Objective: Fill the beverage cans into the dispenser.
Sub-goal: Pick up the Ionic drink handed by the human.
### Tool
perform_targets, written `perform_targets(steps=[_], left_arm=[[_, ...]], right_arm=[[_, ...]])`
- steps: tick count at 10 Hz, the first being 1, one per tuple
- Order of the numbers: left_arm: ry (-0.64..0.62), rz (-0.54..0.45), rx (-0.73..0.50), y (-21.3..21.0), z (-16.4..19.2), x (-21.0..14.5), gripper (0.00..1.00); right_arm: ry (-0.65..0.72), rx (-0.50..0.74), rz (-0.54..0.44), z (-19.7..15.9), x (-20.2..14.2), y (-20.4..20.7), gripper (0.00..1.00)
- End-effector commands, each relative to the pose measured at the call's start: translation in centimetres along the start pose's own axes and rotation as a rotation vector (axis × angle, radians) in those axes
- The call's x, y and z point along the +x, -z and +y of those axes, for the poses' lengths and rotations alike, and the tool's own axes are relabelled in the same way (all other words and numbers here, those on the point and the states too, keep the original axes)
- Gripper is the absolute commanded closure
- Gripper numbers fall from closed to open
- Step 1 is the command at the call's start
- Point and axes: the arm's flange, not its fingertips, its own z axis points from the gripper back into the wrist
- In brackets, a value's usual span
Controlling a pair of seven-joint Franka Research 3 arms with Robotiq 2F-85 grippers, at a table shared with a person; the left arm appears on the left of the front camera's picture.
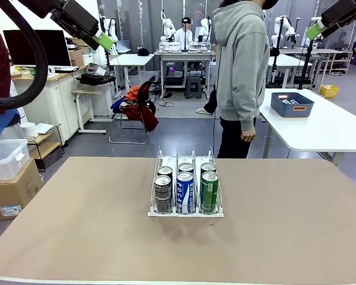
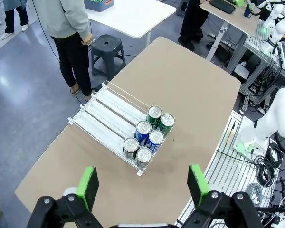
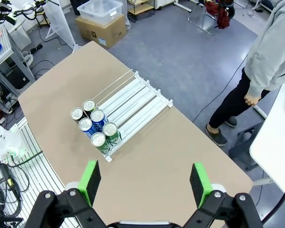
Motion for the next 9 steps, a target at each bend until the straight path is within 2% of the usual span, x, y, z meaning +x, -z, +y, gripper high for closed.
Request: perform_targets(steps=[1,9], left_arm=[[-0.005,-0.001,-0.012,-0.01,-0.08,-0.06,0.00],[-0.005,-0.001,-0.012,-0.01,-0.08,-0.06,0.00]], right_arm=[[0.003,-0.004,-0.009,0.02,-0.11,-0.01,0.00],[0.003,-0.004,-0.009,0.02,-0.11,-0.01,0.00]])
